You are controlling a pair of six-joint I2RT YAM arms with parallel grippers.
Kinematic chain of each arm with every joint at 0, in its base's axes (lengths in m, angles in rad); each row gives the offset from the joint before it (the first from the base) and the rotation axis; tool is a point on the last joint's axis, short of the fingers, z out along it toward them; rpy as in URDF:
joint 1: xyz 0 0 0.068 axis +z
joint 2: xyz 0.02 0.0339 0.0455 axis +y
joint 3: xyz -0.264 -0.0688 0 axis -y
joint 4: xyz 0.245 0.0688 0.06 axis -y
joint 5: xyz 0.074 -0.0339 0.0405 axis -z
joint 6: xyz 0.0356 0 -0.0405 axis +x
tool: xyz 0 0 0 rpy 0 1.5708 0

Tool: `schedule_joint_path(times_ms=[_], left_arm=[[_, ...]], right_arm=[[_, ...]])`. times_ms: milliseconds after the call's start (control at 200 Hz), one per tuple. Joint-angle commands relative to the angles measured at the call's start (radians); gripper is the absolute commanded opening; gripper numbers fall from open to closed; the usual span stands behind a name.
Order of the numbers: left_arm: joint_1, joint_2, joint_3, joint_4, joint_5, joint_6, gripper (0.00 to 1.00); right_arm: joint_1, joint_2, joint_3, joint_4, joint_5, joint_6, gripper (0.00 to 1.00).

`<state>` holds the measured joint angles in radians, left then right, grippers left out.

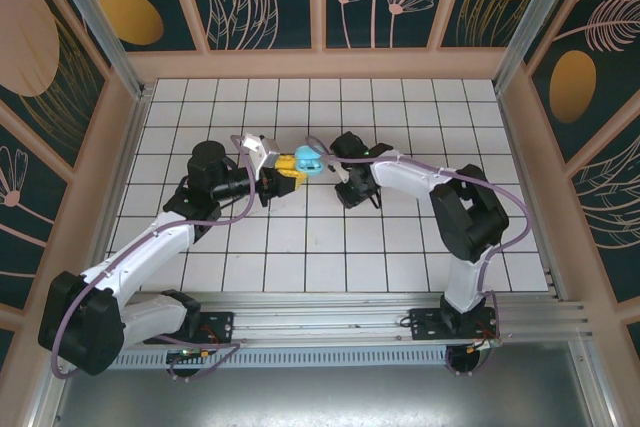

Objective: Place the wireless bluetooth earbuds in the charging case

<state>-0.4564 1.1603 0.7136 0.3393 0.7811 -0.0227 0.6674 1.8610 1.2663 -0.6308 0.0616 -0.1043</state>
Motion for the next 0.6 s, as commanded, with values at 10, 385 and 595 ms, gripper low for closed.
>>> schedule_joint_path(times_ms=[10, 385, 595], left_arm=[[-0.003, -0.024, 0.001, 0.012, 0.010, 0.019, 0.00], [0.000, -0.030, -0.005, 0.007, 0.006, 0.018, 0.00], [-0.001, -0.027, -0.002, 0.009, 0.007, 0.018, 0.00]], right_arm=[[0.022, 0.030, 0.035, -0.067, 0.088, -0.043, 0.33], [0.041, 0.077, 0.053, -0.078, 0.126, -0.064, 0.32], [0.041, 0.095, 0.054, -0.081, 0.124, -0.071, 0.29]])
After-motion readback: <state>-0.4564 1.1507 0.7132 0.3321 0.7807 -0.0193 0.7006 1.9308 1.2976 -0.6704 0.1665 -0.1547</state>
